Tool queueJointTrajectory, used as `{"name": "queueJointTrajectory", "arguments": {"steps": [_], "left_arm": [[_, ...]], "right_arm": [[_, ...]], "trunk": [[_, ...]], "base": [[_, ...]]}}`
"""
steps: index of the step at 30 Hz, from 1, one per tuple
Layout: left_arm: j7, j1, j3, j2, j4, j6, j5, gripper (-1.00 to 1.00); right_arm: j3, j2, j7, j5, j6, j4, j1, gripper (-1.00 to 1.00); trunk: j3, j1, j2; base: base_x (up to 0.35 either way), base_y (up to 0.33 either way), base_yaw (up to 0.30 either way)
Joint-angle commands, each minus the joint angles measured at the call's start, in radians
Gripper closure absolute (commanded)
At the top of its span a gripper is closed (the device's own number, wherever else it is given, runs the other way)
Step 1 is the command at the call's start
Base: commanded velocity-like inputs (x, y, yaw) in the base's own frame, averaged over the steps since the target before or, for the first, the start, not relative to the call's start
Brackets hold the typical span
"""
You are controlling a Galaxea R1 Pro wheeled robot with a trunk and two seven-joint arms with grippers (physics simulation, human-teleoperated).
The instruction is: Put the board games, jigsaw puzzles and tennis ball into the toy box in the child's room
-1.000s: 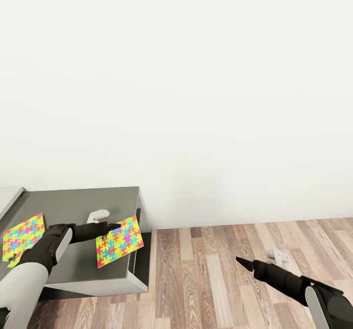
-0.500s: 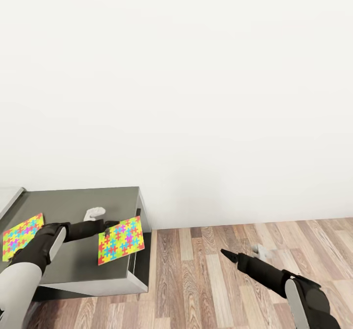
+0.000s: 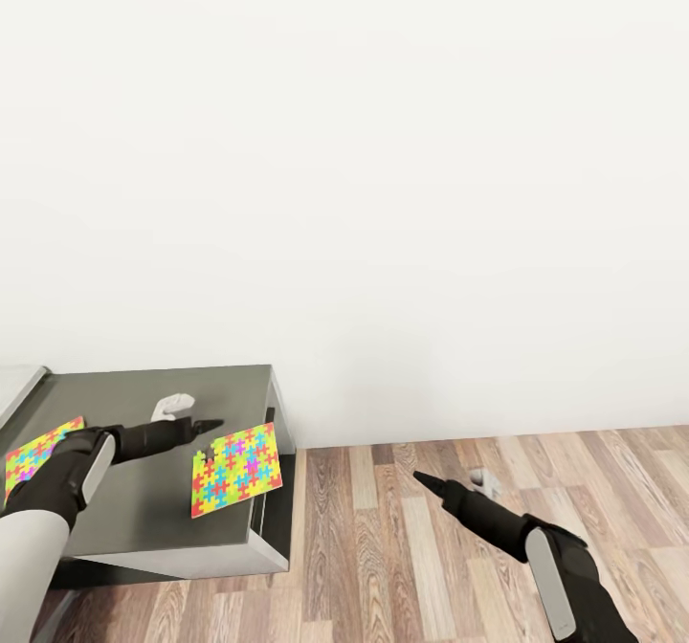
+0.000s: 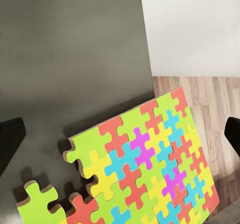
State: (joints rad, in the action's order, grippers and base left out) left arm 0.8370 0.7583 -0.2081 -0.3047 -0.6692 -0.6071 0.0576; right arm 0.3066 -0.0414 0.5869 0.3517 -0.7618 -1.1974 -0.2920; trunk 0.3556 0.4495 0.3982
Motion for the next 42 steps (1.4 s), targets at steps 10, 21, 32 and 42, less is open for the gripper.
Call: {"name": "queueJointTrajectory", "arguments": {"steps": [10,21,32,42], "left_arm": [[0.013,0.001,-0.006,0.0,-0.038,-0.024,0.008,-1.0],[0.226,0.001,-0.007,-0.009,-0.046,-0.047,0.004,-1.0],[0.429,-0.002,-0.005,-0.064,-0.047,-0.05,0.005,-1.0],[0.517,-0.006,-0.022,-0.071,-0.046,-0.051,0.004,-1.0]], "right_arm": [[-0.003,-0.002,0.021,0.019,0.03,0.065,-0.037,-1.0],[-0.045,-0.011,0.227,0.02,0.042,0.227,-0.122,-1.0],[-0.062,-0.027,0.377,0.009,0.053,0.268,-0.144,-1.0],[-0.135,-0.049,0.372,0.003,0.092,0.229,-0.139,-1.0]], "trunk": [[0.002,0.001,0.002],[0.002,0.001,0.002],[0.002,0.001,0.002],[0.002,0.001,0.002]], "base": [[0.0,0.0,0.0],[0.0,0.0,0.0],[0.0,0.0,0.0],[0.001,0.002,0.0]]}}
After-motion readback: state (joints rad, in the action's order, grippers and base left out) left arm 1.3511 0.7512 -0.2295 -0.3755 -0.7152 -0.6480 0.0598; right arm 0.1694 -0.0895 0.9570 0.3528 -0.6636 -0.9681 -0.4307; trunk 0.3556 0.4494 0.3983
